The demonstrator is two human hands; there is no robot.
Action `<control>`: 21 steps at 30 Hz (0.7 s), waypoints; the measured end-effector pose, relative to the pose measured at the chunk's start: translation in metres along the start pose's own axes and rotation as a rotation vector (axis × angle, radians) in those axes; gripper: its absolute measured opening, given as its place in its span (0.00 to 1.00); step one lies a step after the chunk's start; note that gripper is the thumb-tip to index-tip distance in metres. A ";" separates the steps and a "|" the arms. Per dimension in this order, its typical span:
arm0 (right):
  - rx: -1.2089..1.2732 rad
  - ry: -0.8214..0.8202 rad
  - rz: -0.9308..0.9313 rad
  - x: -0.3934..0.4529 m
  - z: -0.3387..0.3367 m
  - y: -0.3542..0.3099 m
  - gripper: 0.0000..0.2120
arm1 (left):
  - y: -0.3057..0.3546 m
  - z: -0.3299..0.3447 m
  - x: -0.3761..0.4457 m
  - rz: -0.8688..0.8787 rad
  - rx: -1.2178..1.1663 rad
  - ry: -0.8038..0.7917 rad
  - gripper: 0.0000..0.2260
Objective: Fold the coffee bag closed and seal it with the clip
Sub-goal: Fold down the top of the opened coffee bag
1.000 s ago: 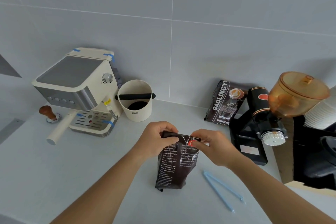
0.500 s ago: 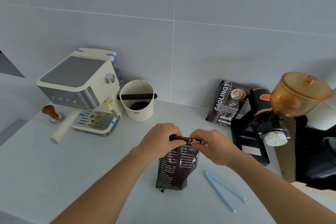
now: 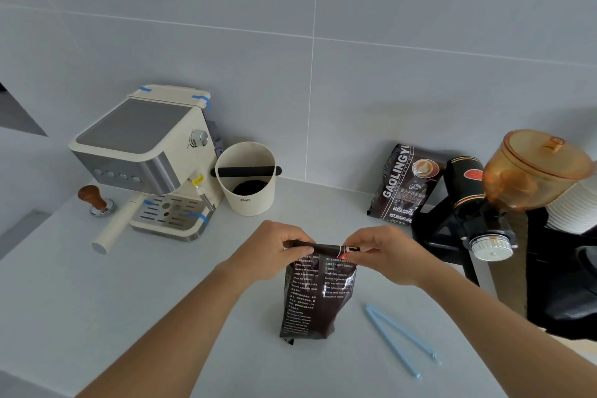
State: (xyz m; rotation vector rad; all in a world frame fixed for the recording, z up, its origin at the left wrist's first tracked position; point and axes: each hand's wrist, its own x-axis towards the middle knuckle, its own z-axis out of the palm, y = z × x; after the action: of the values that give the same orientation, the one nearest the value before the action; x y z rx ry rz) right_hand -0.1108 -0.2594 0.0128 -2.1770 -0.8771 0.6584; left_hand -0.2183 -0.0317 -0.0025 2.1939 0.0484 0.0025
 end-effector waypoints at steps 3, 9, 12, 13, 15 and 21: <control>0.004 0.047 0.017 0.000 0.002 0.002 0.03 | 0.002 0.001 0.001 -0.006 -0.006 -0.019 0.06; -0.010 0.114 0.003 0.001 0.011 0.002 0.08 | 0.005 0.006 -0.002 -0.015 -0.025 -0.019 0.08; -0.042 0.090 -0.048 0.002 0.011 0.001 0.08 | 0.005 0.001 -0.005 -0.042 -0.055 -0.109 0.10; -0.053 0.085 -0.065 0.003 0.011 0.001 0.09 | 0.004 -0.002 -0.006 -0.057 -0.070 -0.126 0.11; -0.076 0.077 -0.096 0.002 0.010 0.000 0.13 | 0.001 -0.006 -0.007 -0.062 -0.056 -0.140 0.11; -0.115 0.068 -0.139 0.000 0.016 0.000 0.05 | -0.001 -0.007 -0.005 0.010 0.075 -0.041 0.09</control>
State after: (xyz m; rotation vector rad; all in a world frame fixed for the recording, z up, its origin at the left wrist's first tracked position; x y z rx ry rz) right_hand -0.1209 -0.2530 0.0023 -2.2016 -1.0415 0.4737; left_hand -0.2239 -0.0257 0.0008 2.2683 0.0147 -0.0397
